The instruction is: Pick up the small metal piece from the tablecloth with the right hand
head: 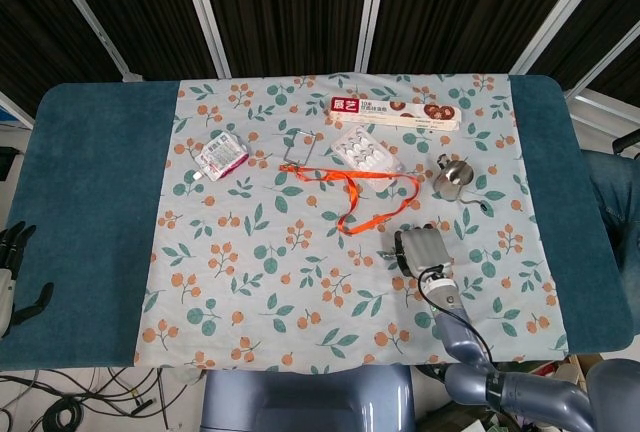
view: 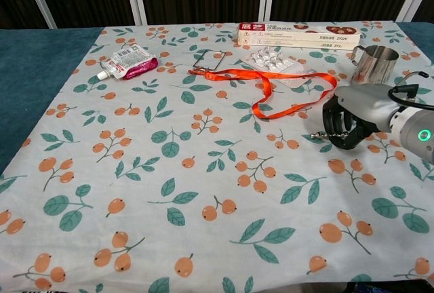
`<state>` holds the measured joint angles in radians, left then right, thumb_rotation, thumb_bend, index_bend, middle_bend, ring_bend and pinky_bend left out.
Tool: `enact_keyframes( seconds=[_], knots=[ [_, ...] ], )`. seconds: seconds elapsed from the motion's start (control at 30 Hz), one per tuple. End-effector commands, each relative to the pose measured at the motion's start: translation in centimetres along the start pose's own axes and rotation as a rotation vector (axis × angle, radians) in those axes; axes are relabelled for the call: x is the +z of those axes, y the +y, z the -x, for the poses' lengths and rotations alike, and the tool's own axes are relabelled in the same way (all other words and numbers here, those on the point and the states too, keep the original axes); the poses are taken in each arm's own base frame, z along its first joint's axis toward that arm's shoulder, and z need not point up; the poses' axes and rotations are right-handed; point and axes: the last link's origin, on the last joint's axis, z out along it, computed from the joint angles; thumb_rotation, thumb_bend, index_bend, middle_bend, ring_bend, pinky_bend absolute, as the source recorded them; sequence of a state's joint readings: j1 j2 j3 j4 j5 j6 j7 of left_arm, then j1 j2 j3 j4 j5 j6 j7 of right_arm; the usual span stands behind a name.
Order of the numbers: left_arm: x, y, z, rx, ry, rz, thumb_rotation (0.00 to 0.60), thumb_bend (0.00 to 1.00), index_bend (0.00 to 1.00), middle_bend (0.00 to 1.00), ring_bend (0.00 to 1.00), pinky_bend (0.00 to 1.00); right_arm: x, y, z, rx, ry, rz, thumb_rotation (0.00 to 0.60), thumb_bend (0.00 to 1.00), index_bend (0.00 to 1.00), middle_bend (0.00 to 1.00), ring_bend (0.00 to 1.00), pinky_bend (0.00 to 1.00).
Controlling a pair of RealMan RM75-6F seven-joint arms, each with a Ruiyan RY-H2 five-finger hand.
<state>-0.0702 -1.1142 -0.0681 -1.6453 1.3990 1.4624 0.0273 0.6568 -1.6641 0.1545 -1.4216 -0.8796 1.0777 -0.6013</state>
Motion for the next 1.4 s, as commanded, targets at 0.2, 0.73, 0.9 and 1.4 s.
enact_keyframes(
  seconds=[0.2, 0.73, 0.9, 1.4],
  knots=[
    [0.0, 0.0, 0.0, 0.0, 0.0, -0.001, 0.6, 0.35, 0.0, 0.01, 0.0, 0.0, -0.1, 0.4, -0.9, 0.003, 0.028, 0.009, 0.6, 0.41, 0.62, 0.51, 0.47, 0.31],
    [0.0, 0.1, -0.1, -0.005, 0.003, -0.001, 0.6, 0.35, 0.0, 0.01, 0.0, 0.0, -0.3, 1.2, -7.7, 0.003, 0.161, 0.035, 0.6, 0.41, 0.63, 0.51, 0.48, 0.31],
    [0.0, 0.1, -0.1, -0.005, 0.005, -0.001, 0.6, 0.35, 0.0, 0.01, 0.0, 0.0, 0.0, 0.1, -10.2, -0.069, 0.185, 0.017, 0.6, 0.41, 0.63, 0.51, 0.48, 0.31],
    [0.0, 0.0, -0.1, -0.007, 0.006, 0.0, 0.6, 0.35, 0.0, 0.01, 0.0, 0.0, 2.9, -5.7, -15.1, -0.12, 0.219, -0.032, 0.6, 0.41, 0.64, 0.52, 0.49, 0.31]
  ],
)
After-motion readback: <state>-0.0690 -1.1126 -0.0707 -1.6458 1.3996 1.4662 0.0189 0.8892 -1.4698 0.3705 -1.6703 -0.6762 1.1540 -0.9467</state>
